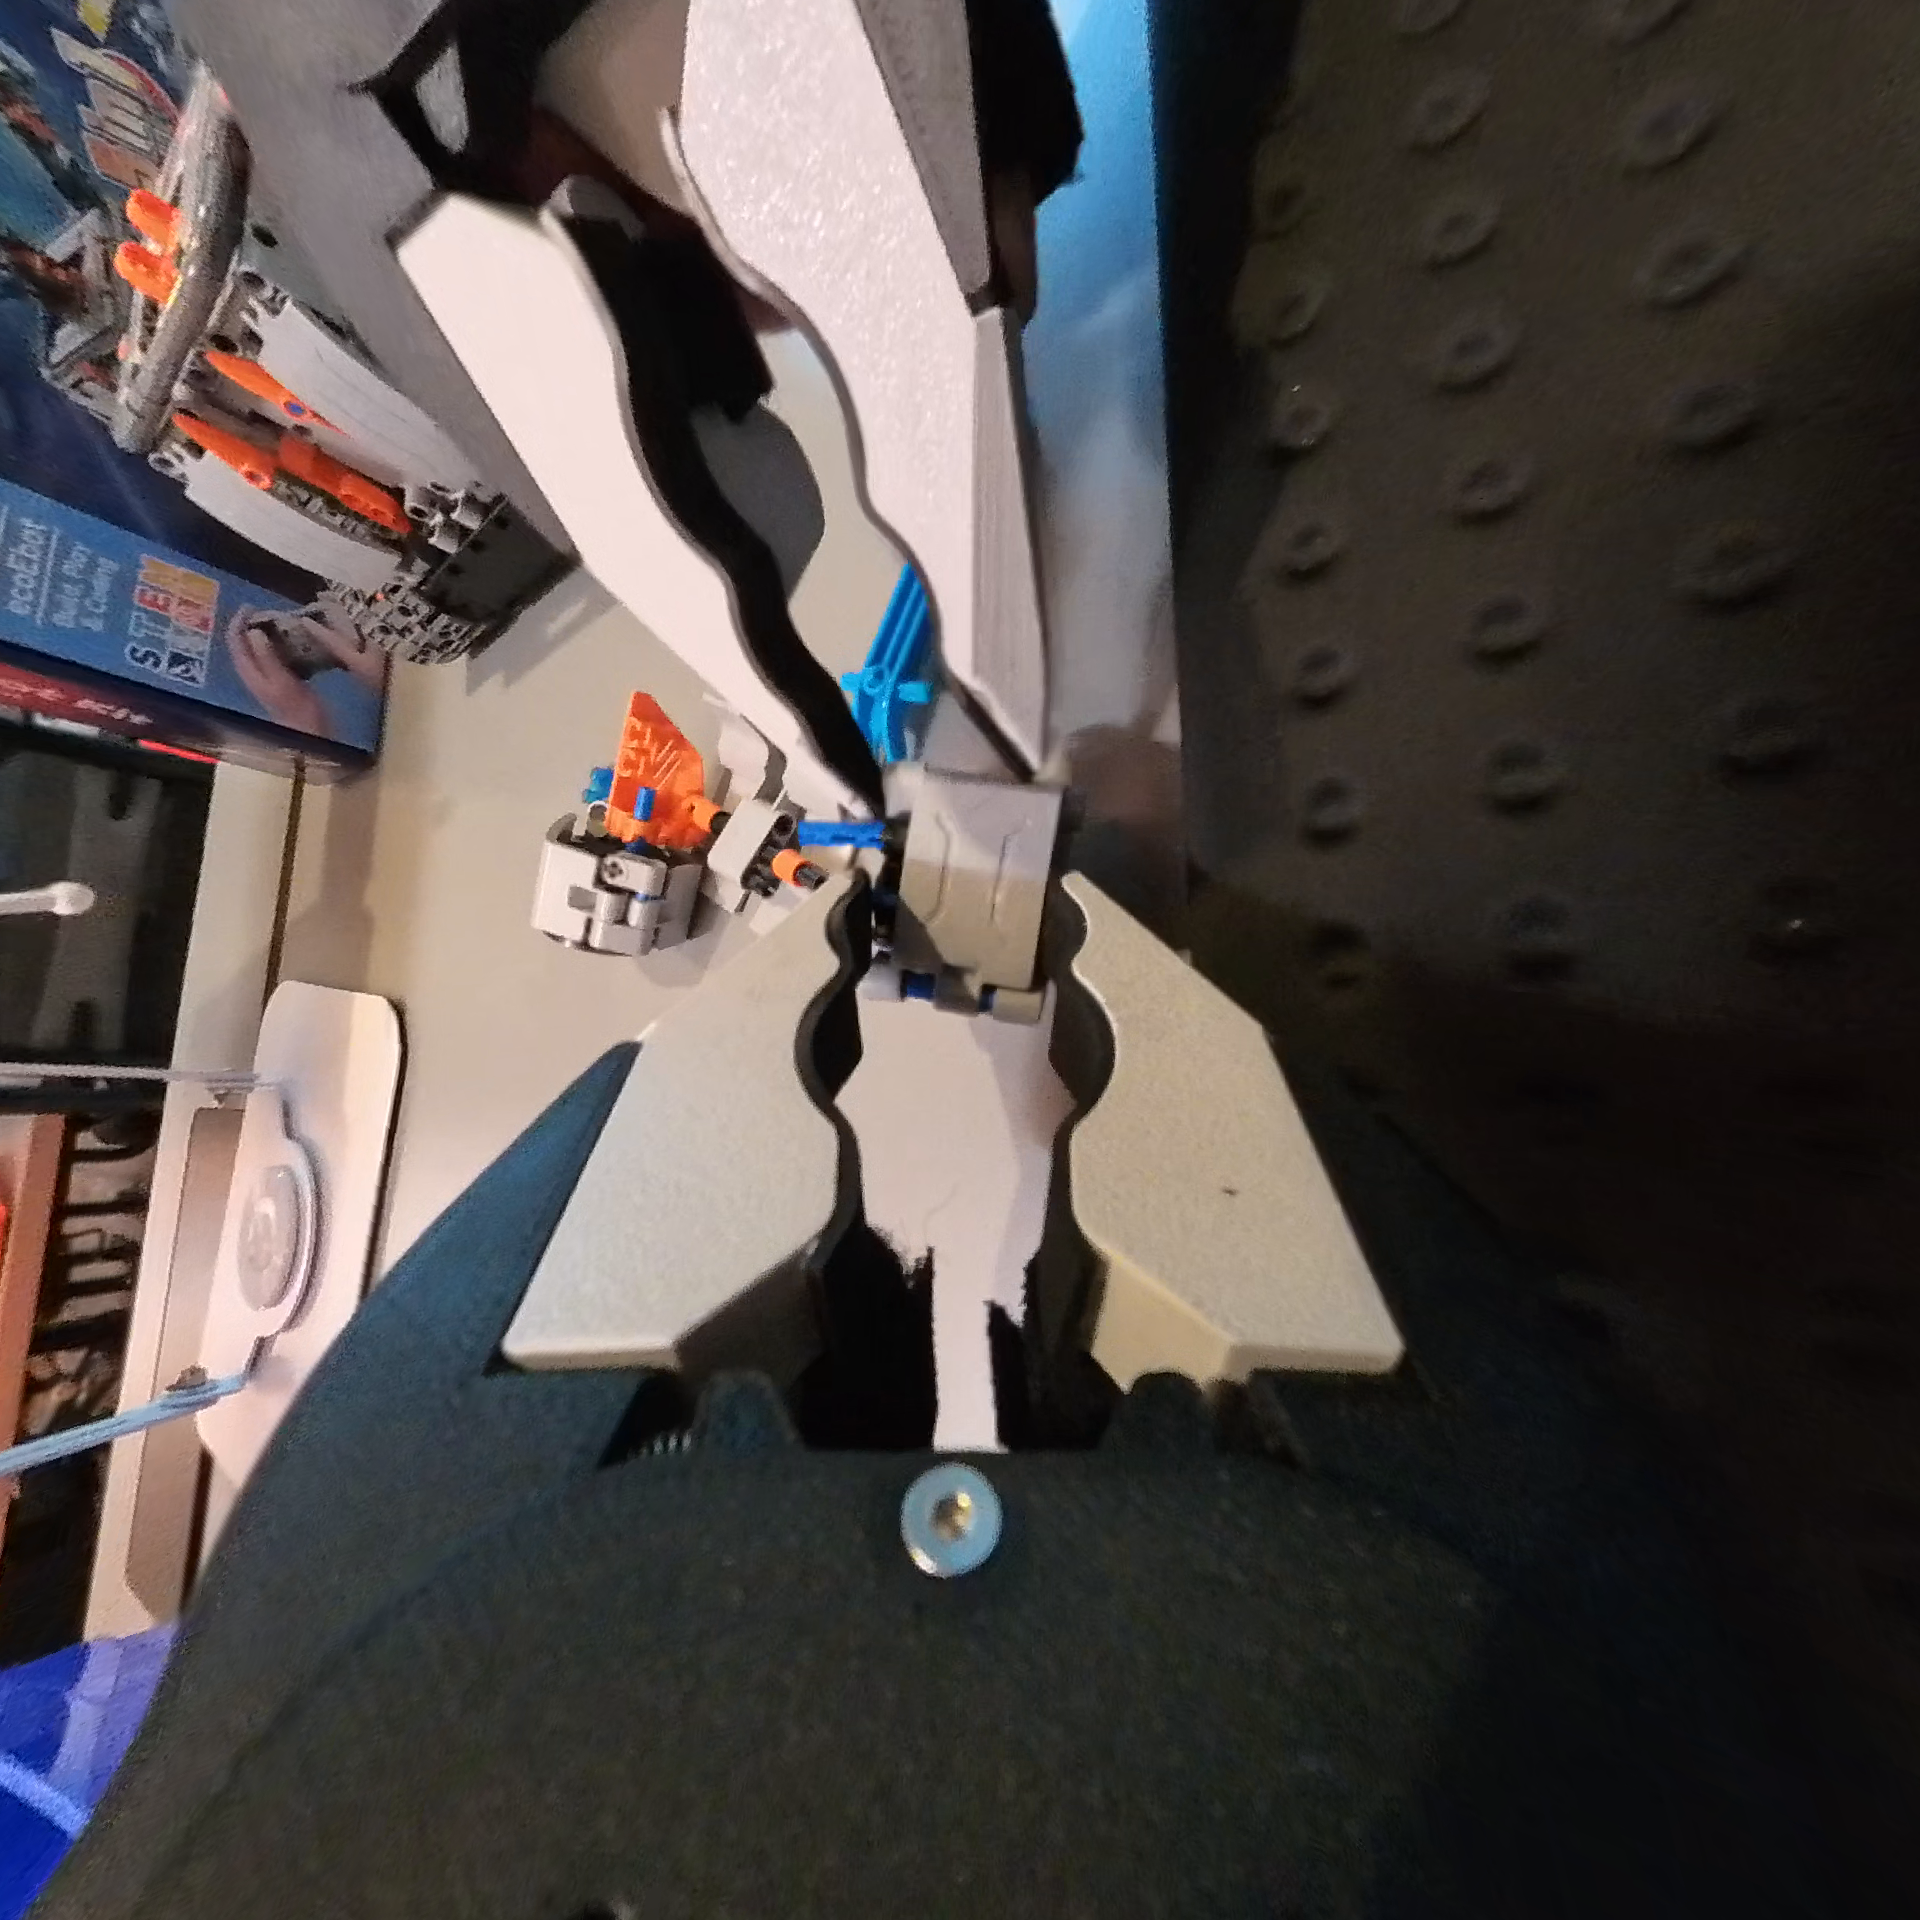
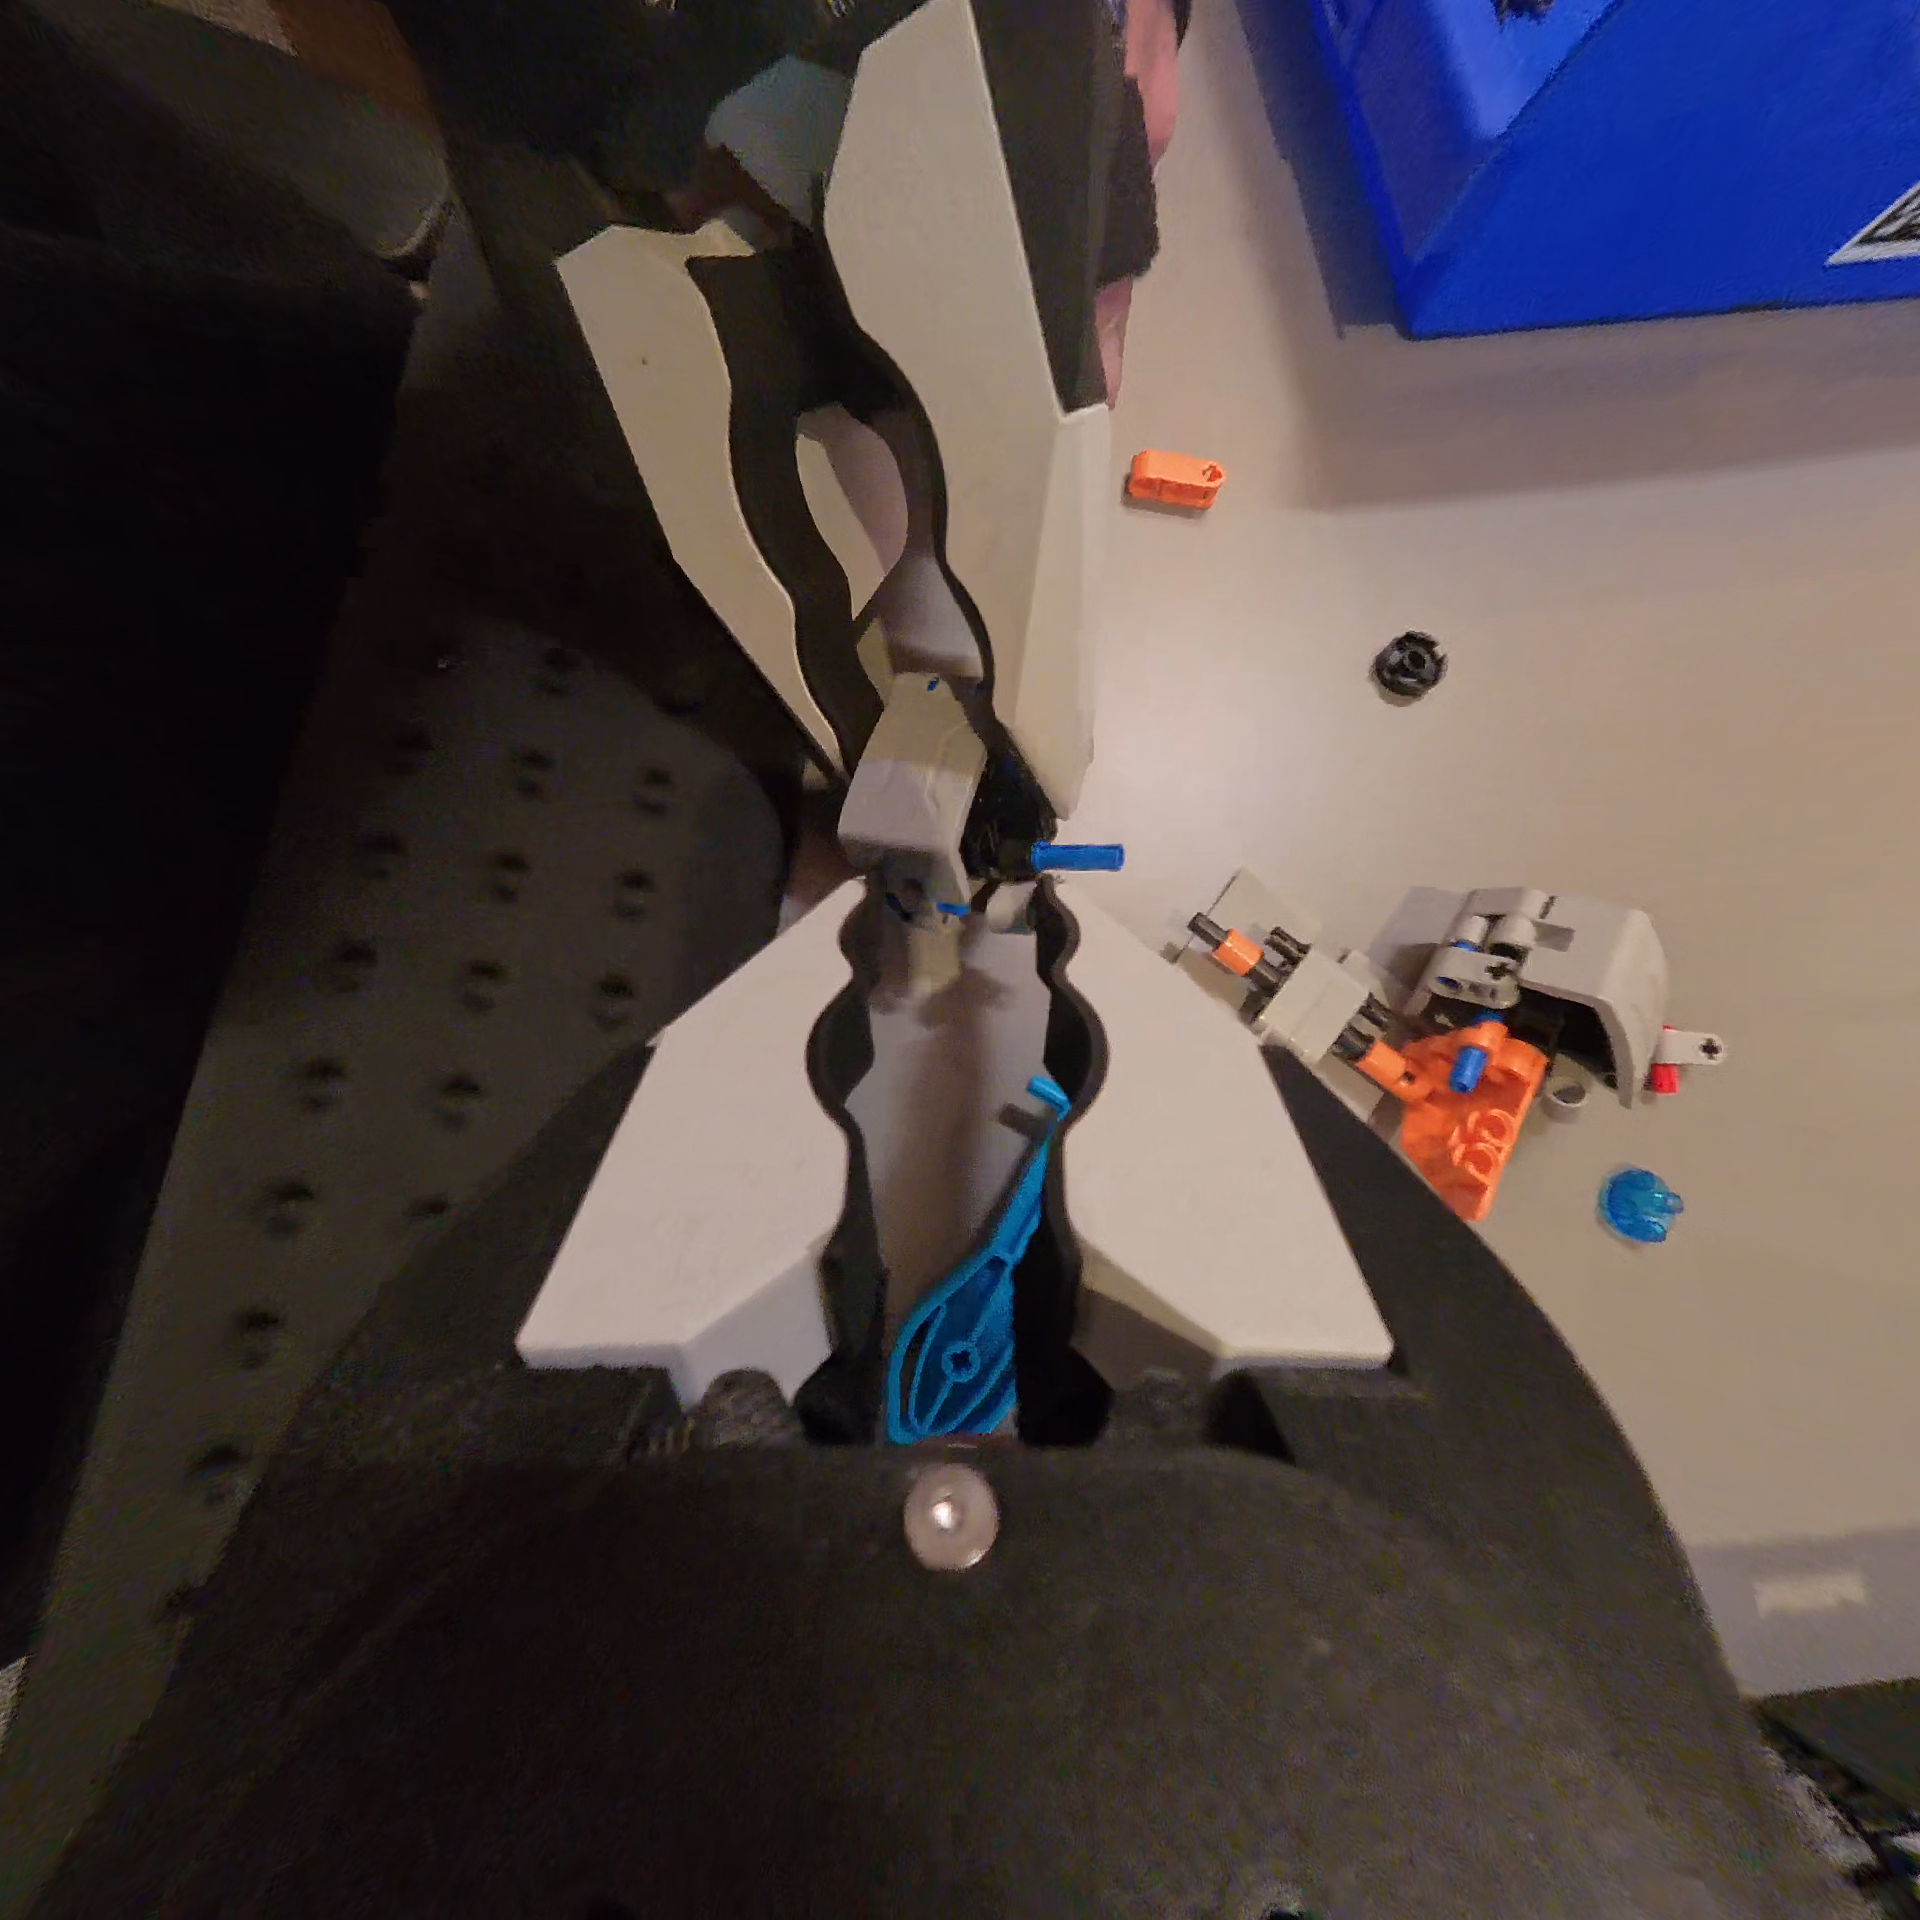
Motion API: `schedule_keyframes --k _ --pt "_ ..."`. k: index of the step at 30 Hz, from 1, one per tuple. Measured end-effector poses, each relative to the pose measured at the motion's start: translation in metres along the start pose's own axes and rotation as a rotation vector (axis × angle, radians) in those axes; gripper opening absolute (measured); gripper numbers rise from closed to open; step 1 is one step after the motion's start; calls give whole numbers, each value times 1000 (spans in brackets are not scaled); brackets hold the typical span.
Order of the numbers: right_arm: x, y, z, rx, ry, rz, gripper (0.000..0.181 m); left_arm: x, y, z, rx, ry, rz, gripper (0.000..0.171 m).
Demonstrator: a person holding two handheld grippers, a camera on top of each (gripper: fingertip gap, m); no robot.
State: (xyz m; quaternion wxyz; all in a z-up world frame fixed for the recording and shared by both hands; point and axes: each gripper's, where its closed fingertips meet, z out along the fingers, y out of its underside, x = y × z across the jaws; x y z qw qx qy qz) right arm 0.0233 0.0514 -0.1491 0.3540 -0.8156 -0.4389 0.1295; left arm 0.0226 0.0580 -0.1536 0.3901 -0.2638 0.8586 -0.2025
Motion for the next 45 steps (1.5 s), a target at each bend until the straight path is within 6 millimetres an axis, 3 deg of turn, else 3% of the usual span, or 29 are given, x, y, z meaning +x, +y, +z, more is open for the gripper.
schedule_keyframes --k 1,8,14,16,18,20,24,26,31,35,40,42,45 --pt "2 0 -1 -1 22 -14 18 0 2 1 -5 -5 -8 31" --pt "4 -6 -4 32 58 -49 16 -4 1 -4 19 -61 -2 31" --pt "14 -18 -16 105 132 -63 15 -22 -5 -13 86 -121 -79 33" --pt "19 -20 -20 113 187 -87 14 -25 -6 -16 118 -109 -163 43" --pt "25 -23 -24 113 267 -134 14 -30 -1 -18 124 -102 -269 70" --pt "27 -30 -30 134 327 -185 6 -35 7 -18 127 -80 -417 84" --pt "25 -31 -27 112 368 -246 6 -37 -7 -24 281 47 -651 72" --pt "25 -33 -27 109 398 -282 6 -32 -16 -23 324 113 -681 66" --pt "18 -47 -34 169 440 -361 5 -36 -15 -18 313 127 -729 50" --pt "18 -47 -34 207 387 -309 7 -37 -14 -19 319 114 -705 47" --pt "28 -51 -49 344 247 -54 14 -42 -7 -15 203 -53 -505 47" --pt "33 -44 -42 322 219 34 20 -43 -9 -15 160 -124 -395 47" --pt "31 -41 -32 300 189 69 14 -45 -11 -13 93 -212 -271 47"
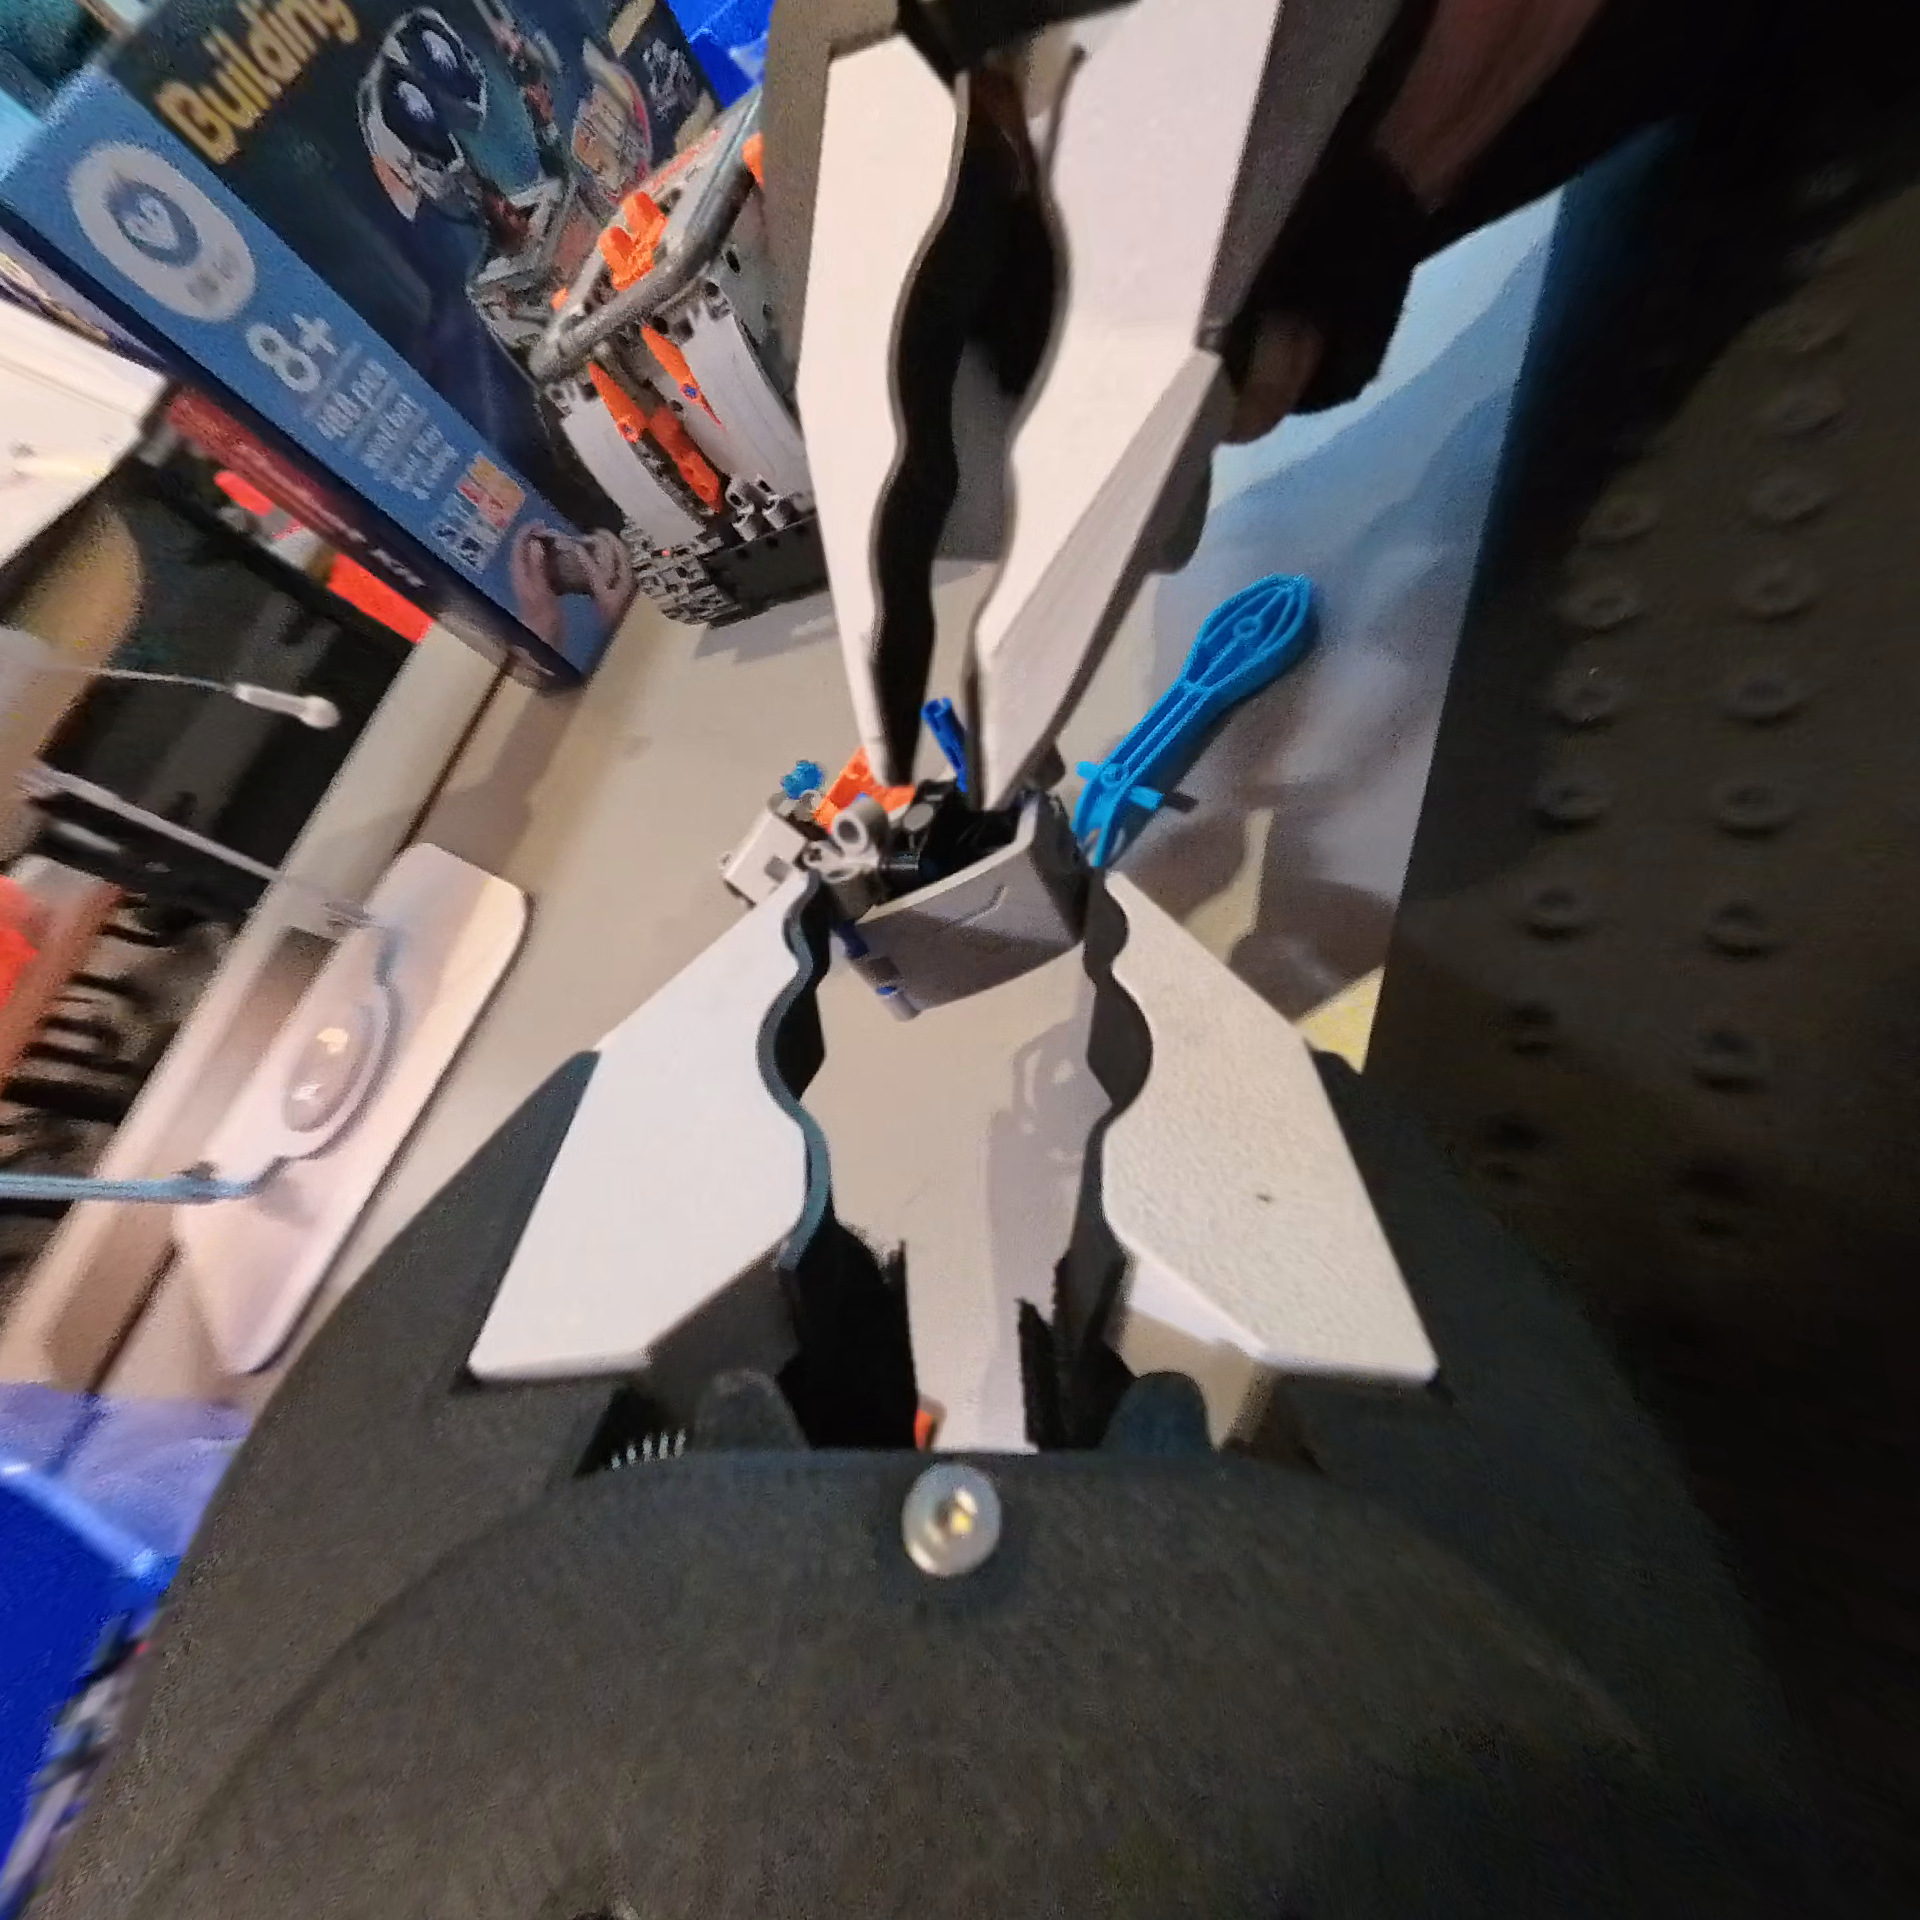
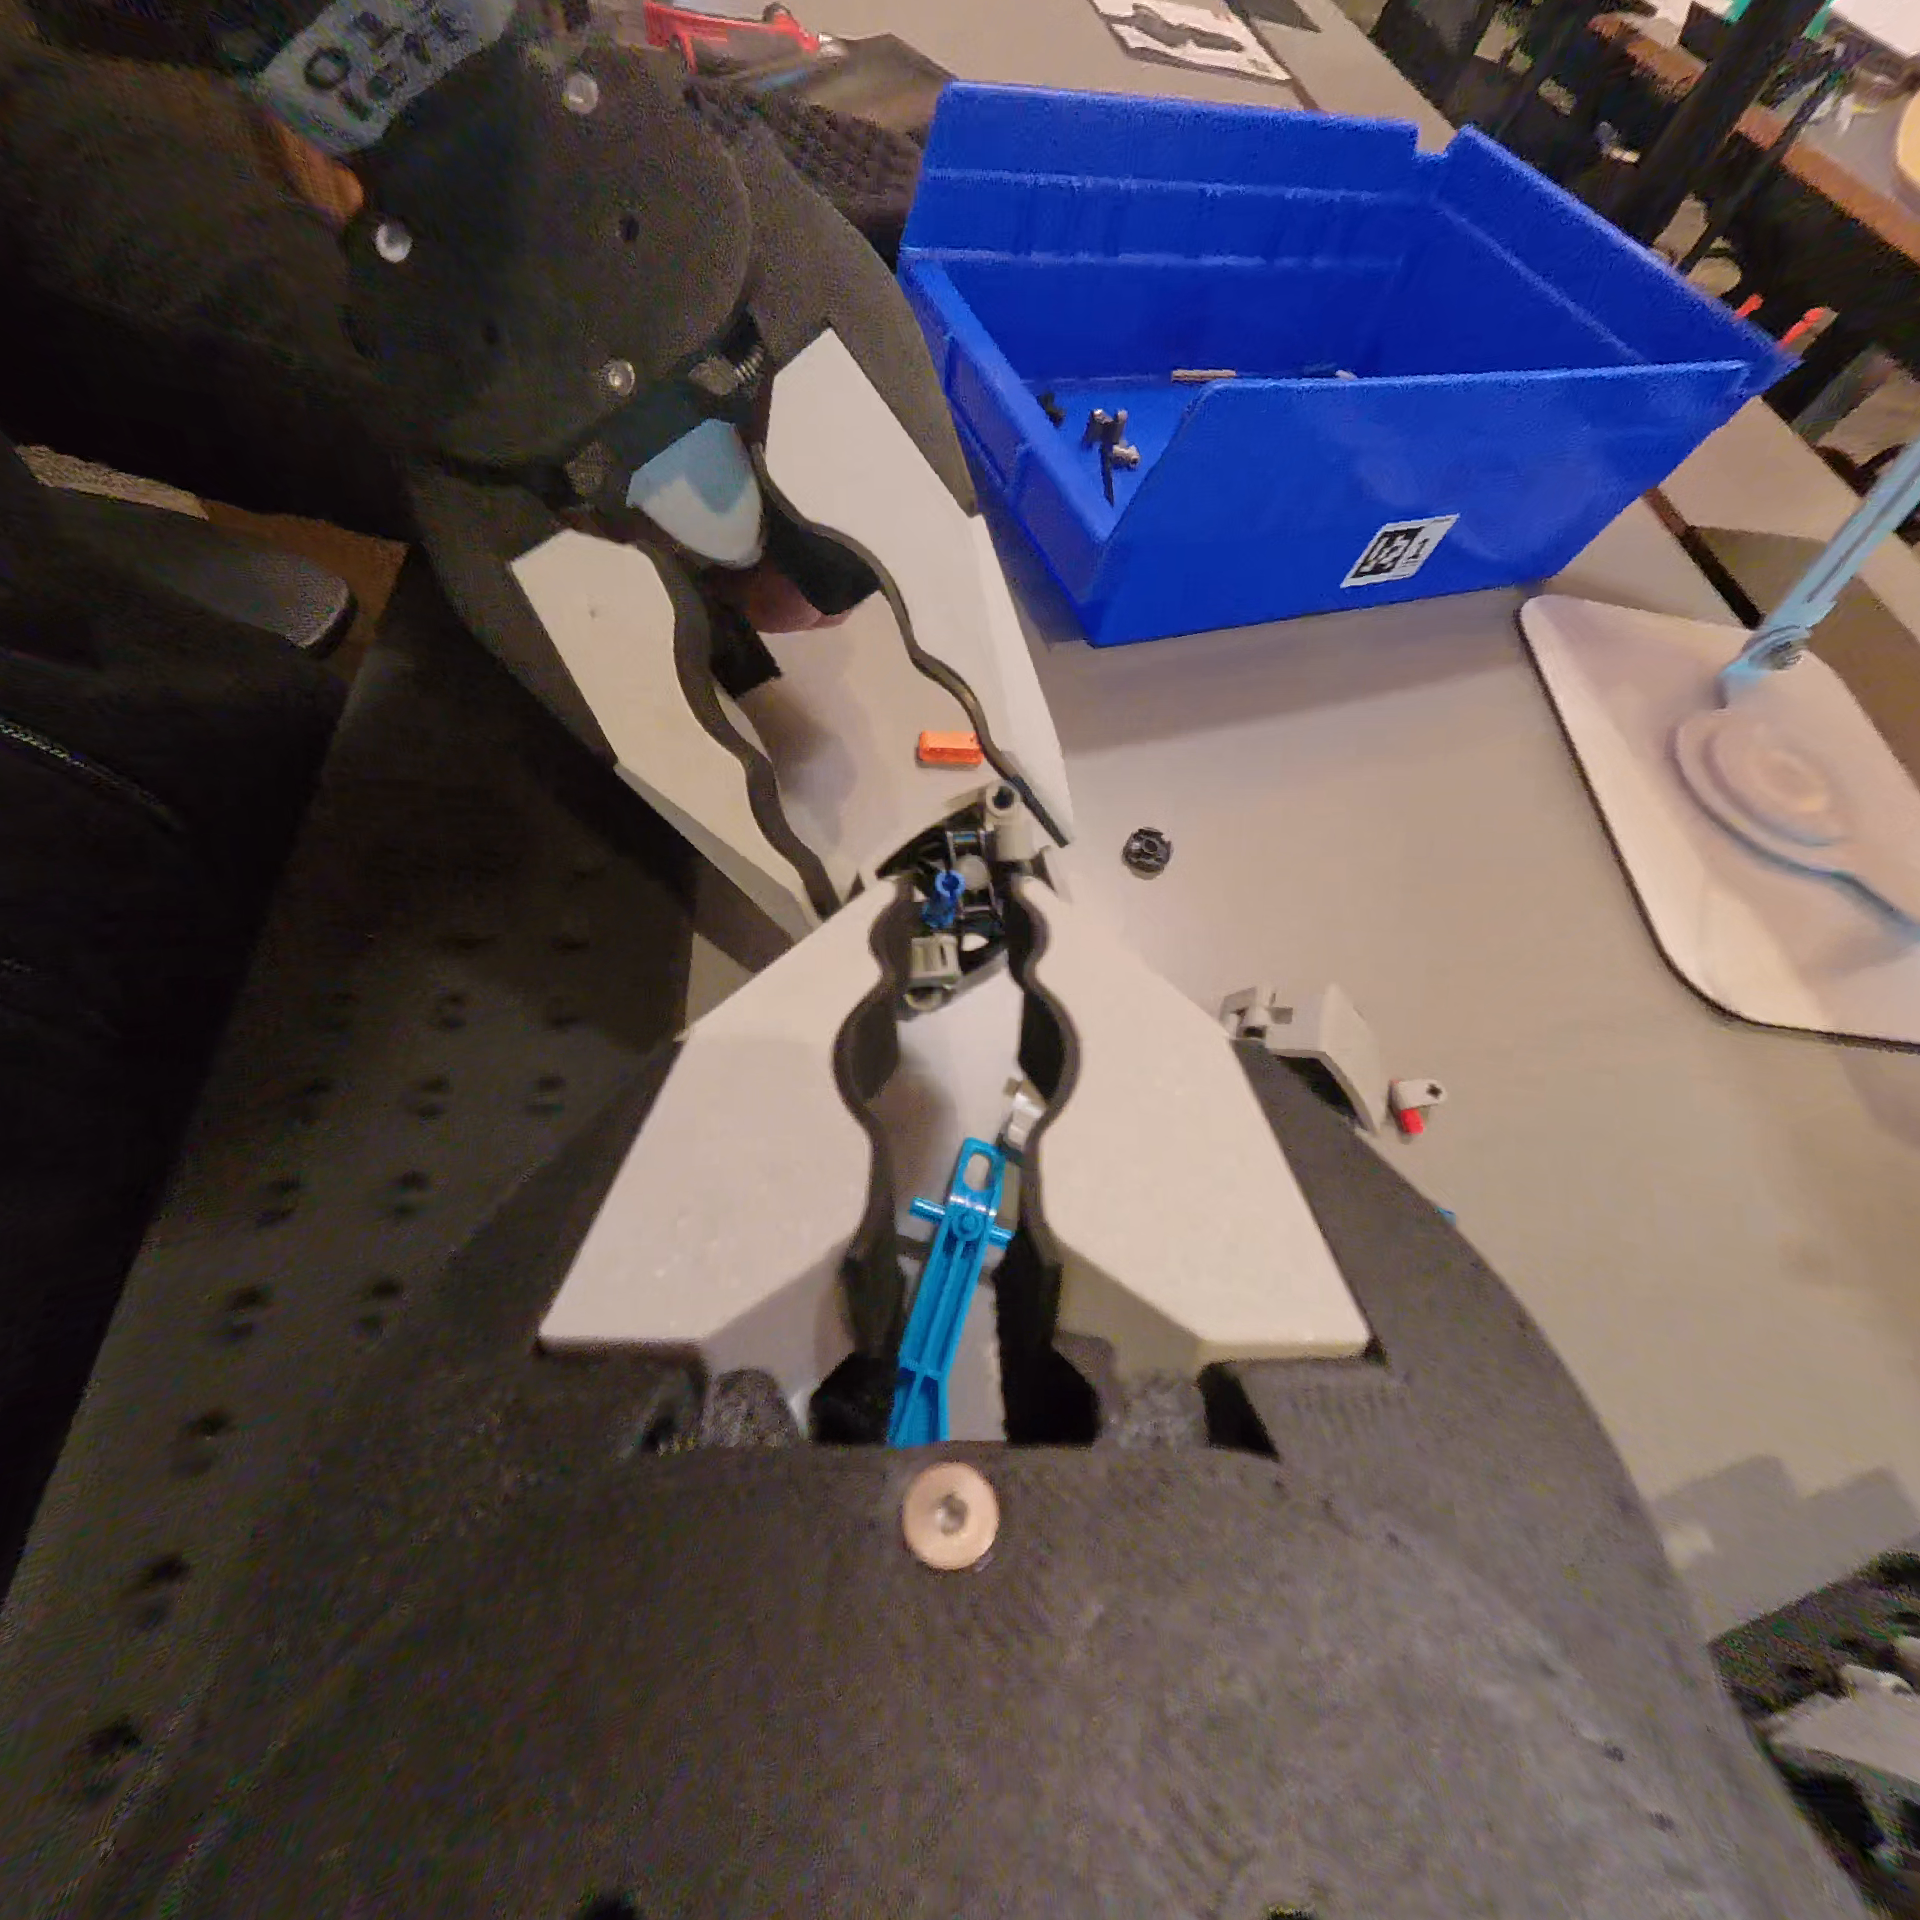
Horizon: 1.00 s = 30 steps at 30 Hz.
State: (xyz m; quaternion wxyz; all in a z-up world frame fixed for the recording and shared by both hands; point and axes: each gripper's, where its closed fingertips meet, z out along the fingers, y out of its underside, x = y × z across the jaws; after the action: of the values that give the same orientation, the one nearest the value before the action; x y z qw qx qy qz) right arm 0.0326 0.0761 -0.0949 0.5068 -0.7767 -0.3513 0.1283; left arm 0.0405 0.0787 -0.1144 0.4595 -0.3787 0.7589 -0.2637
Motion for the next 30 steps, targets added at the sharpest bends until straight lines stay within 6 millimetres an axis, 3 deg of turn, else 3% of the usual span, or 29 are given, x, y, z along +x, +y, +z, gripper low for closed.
schedule_keyframes --k 1,5,16,24,30 --pt "1 2 1 -10 5 7 4 -1 -1 0 -11 -29 37 47" --pt "4 5 3 -13 -7 84 2 -3 0 1 -39 -91 128 46" --pt "0 3 0 -48 -25 -10 0 -2 5 1 -80 -107 256 46" --pt "-5 -3 -3 -55 -40 -119 0 4 -2 -2 15 68 57 46" --pt "-5 -5 -6 -45 -43 -149 1 4 -7 -4 43 109 32 45"
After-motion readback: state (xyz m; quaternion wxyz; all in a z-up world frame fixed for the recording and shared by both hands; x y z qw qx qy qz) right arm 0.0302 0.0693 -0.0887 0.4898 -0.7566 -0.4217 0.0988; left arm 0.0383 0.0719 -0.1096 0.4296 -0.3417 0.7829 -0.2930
